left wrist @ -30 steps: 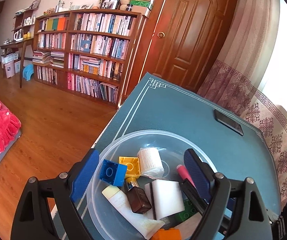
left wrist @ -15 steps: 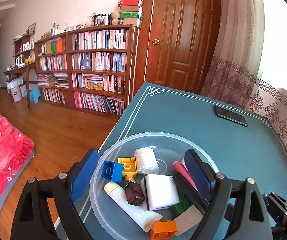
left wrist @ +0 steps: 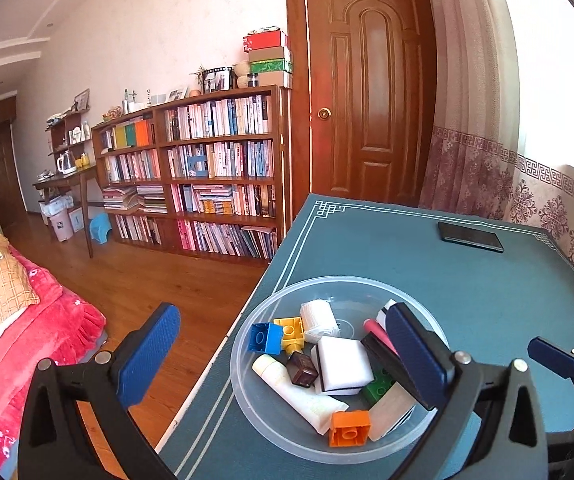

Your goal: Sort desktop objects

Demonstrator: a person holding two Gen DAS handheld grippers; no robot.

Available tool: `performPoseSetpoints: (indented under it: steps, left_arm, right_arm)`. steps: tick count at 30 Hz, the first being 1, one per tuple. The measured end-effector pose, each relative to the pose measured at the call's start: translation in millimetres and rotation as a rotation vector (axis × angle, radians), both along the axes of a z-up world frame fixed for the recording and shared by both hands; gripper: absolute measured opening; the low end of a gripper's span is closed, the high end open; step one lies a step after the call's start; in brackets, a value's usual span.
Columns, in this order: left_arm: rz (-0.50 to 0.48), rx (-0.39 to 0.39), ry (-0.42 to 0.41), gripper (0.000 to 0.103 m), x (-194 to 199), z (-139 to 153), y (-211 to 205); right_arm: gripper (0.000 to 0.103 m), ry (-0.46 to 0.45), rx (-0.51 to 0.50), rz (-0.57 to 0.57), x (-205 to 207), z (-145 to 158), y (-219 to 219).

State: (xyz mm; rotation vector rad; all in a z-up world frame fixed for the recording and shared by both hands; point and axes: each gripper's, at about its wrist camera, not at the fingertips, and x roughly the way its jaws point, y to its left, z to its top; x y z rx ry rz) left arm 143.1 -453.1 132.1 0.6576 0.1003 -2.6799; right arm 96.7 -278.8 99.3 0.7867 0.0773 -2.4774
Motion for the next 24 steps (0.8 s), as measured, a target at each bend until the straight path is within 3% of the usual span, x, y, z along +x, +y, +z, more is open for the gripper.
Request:
performPoseSetpoints:
  steps: [6,8,10,15,21,24]
  left_arm:
    - [-0.02,0.001,0.027,0.103,13.4,8.8,4.5]
    - [-0.033,0.0,0.033,0.103,15.6,11.1,8.2]
    - [-0.049,-0.005,0.036,0.103,17.9,13.4,11.6]
    - [-0.075,-0.024,0.037,0.103,24.8,13.7,15.8]
    - [-0.071,-0.02,0.029,0.103,30.6,9.6,12.4]
    - [-0.079,-0.01,0.019,0.103,30.2,5.8,10.9]
  right_arm:
    - [0.089,0.13,0.031,-0.046,24.5,18.1,6.4]
    - [0.089,0.132,0.027,-0.031,30.2,21.9,6.0]
    - [0.096,0.108,0.039,-0.032,30.7,21.8,4.1]
    - [0.098,0.051,0.03,-0.057,27.0,16.2,6.9]
    - [0.102,0.144,0.096,-0.125,40.7,17.7,0.9]
    - [0.103,0.178,0.132,-0.107,48.0,16.0,-6.7]
